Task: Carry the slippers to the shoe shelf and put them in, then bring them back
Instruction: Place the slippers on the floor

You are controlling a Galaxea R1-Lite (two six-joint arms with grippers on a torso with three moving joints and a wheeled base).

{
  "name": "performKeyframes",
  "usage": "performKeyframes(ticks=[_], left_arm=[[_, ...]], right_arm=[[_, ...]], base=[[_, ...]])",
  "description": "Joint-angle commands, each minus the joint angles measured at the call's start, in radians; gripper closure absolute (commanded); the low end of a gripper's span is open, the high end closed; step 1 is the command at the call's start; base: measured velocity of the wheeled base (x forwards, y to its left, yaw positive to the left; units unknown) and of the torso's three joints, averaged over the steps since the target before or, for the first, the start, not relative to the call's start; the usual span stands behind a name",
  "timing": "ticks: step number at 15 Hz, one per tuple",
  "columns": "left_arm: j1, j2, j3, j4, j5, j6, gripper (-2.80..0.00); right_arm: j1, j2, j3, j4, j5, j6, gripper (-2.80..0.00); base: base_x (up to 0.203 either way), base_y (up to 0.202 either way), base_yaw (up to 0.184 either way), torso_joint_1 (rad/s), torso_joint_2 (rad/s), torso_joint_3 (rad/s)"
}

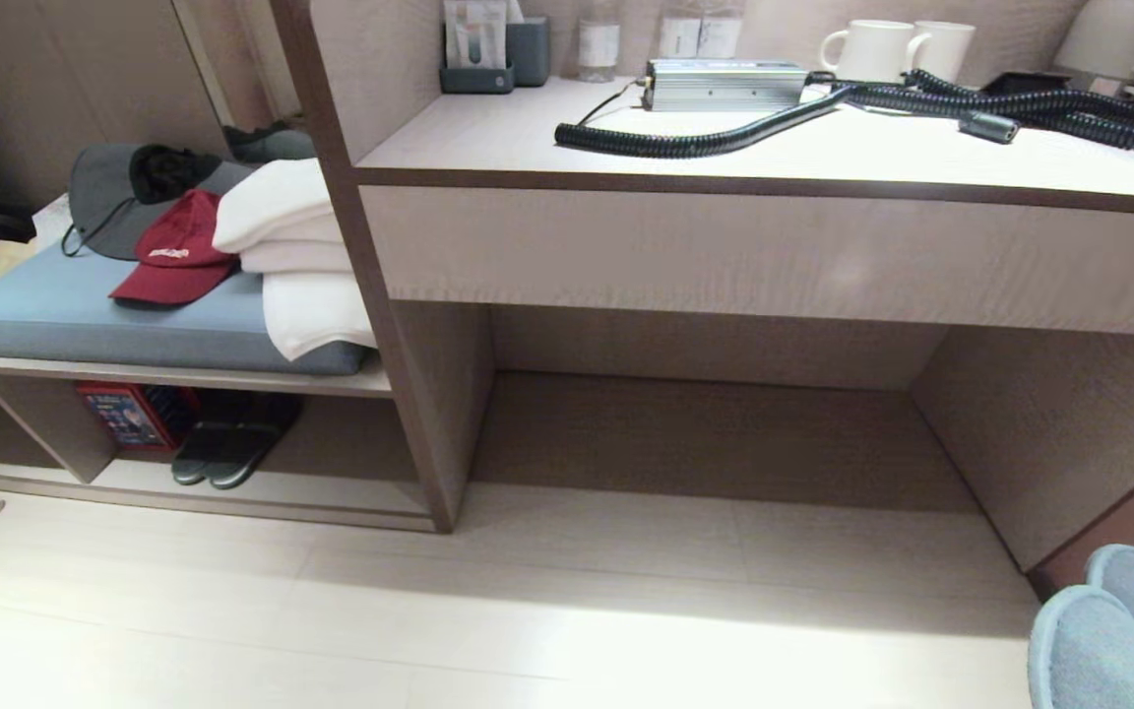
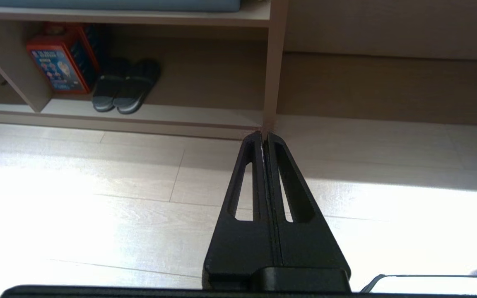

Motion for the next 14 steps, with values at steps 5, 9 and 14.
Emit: performKeyframes(ticks=[5, 9, 14], left_arm=[[0.001, 0.001, 0.000, 0.000, 0.000, -0.001, 0.00], [0.001, 0.000, 0.000, -0.002, 0.001, -0.002, 0.00], [0.001, 0.000, 0.000, -0.001, 0.001, -0.002, 0.00]], right_arm=[[0.000, 0.001, 0.000, 0.000, 0.000, 0.001, 0.00], [0.000, 0.001, 0.000, 0.000, 0.000, 0.001, 0.00], [0.000, 0.001, 0.000, 0.000, 0.000, 0.001, 0.00]], base=[[0.000, 0.000, 0.000, 0.005, 0.00, -0.198], [0.000, 0.000, 0.000, 0.006, 0.00, -0.195], [0.000, 0.000, 0.000, 0.004, 0.00, -0.198]])
